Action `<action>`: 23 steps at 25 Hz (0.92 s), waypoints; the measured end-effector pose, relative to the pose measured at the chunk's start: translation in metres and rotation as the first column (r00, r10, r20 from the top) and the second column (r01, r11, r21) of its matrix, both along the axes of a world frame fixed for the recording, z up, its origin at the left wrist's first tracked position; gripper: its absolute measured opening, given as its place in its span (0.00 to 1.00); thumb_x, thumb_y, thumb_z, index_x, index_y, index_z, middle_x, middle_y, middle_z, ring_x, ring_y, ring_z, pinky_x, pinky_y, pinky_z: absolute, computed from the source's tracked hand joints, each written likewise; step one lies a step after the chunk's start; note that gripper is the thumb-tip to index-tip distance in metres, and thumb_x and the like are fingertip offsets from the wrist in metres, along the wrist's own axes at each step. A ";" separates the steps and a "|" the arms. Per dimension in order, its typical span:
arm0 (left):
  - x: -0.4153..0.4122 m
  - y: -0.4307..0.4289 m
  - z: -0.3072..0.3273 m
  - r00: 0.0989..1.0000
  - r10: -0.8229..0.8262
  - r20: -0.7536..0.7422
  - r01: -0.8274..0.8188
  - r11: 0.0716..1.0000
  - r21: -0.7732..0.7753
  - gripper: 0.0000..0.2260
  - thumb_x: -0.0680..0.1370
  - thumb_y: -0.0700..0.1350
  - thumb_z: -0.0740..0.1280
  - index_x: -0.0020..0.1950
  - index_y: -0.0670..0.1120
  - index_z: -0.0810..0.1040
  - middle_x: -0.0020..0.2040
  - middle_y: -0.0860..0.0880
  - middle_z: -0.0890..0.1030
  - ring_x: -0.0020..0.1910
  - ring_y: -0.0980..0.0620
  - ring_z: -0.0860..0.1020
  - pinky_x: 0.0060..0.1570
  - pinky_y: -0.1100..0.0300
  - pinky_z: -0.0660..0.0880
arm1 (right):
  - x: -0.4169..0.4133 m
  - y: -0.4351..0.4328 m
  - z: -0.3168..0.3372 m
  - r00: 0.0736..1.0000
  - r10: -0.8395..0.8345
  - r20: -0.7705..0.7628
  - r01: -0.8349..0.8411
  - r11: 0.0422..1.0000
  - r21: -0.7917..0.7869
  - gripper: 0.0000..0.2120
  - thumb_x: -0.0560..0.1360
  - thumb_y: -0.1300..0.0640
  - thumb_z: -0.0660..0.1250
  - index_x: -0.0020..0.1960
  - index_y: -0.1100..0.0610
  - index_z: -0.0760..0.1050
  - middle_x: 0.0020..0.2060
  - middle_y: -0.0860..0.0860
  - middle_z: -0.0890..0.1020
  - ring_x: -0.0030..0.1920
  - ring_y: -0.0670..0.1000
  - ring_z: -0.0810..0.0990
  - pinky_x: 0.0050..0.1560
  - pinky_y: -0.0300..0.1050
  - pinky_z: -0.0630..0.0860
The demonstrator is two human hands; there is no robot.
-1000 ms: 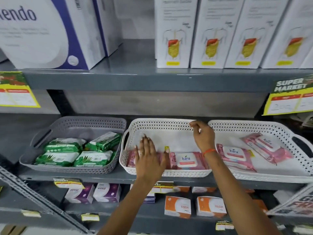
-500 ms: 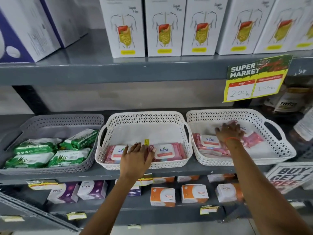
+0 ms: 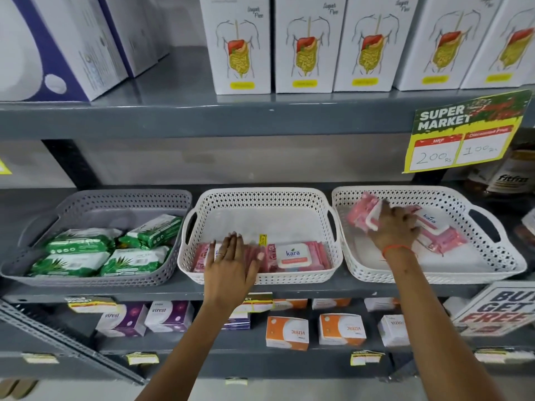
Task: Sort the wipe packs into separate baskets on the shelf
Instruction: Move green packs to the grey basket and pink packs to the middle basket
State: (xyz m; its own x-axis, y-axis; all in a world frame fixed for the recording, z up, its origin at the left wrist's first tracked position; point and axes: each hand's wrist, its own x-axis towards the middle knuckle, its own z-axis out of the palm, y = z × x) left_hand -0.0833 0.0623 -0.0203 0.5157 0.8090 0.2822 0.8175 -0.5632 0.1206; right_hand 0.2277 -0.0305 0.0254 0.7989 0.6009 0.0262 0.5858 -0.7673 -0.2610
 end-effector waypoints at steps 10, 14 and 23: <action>-0.033 0.004 -0.003 0.956 0.210 0.207 -0.195 0.977 -0.092 0.38 0.76 0.64 0.38 0.75 0.36 0.49 0.76 0.37 0.52 0.75 0.41 0.52 0.74 0.48 0.49 | -0.195 0.120 0.007 0.691 0.723 0.018 -0.700 0.663 0.265 0.41 0.71 0.52 0.72 0.76 0.55 0.54 0.68 0.60 0.68 0.67 0.62 0.65 0.70 0.55 0.65; -0.034 0.003 -0.002 0.939 0.195 0.283 -0.176 0.980 -0.093 0.36 0.77 0.63 0.41 0.75 0.37 0.43 0.76 0.38 0.45 0.75 0.44 0.45 0.74 0.49 0.46 | -0.209 0.153 -0.012 0.566 0.755 -0.331 -0.803 0.596 -0.013 0.34 0.77 0.54 0.65 0.77 0.52 0.51 0.78 0.53 0.54 0.77 0.57 0.51 0.77 0.61 0.51; 0.001 -0.001 0.008 0.999 0.000 0.038 0.003 0.998 -0.059 0.38 0.73 0.63 0.43 0.76 0.41 0.43 0.76 0.42 0.42 0.75 0.45 0.41 0.73 0.47 0.39 | -0.136 0.095 0.020 0.877 0.468 -0.113 -0.236 0.622 0.746 0.15 0.72 0.72 0.58 0.41 0.63 0.83 0.41 0.58 0.87 0.42 0.58 0.85 0.50 0.50 0.82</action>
